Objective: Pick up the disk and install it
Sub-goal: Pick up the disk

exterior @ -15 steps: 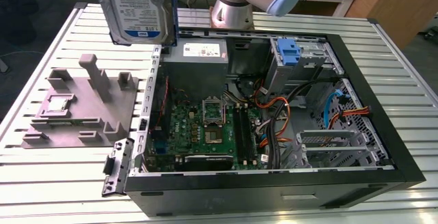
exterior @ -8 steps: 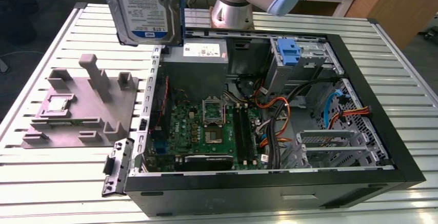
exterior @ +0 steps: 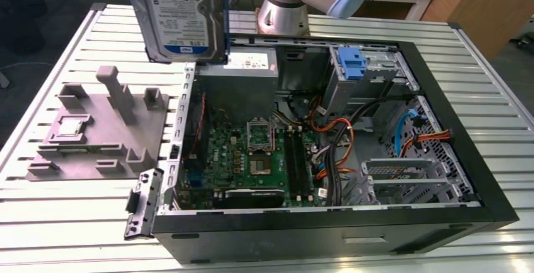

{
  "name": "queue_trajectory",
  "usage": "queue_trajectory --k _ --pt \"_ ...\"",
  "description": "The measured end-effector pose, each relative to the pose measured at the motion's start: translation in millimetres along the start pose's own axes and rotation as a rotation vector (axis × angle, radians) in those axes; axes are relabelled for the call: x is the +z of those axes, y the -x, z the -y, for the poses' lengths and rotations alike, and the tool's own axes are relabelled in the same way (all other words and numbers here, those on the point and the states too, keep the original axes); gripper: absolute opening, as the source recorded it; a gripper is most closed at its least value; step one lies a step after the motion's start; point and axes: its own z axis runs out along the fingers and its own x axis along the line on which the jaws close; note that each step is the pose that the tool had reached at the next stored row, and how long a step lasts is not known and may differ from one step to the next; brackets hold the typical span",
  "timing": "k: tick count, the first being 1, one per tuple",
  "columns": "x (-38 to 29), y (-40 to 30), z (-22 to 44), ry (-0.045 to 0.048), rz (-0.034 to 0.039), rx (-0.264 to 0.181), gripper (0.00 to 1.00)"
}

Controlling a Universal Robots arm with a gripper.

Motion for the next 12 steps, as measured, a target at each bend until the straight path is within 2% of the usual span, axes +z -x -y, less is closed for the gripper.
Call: queue_trajectory --k 11,12 --pt "-0.7 -0.3 49.5 0.0000 0.0000 0.000 0.37" --pt "-0.3 -1.5 65.5 -0.0001 0.0001 0.000 0.37"
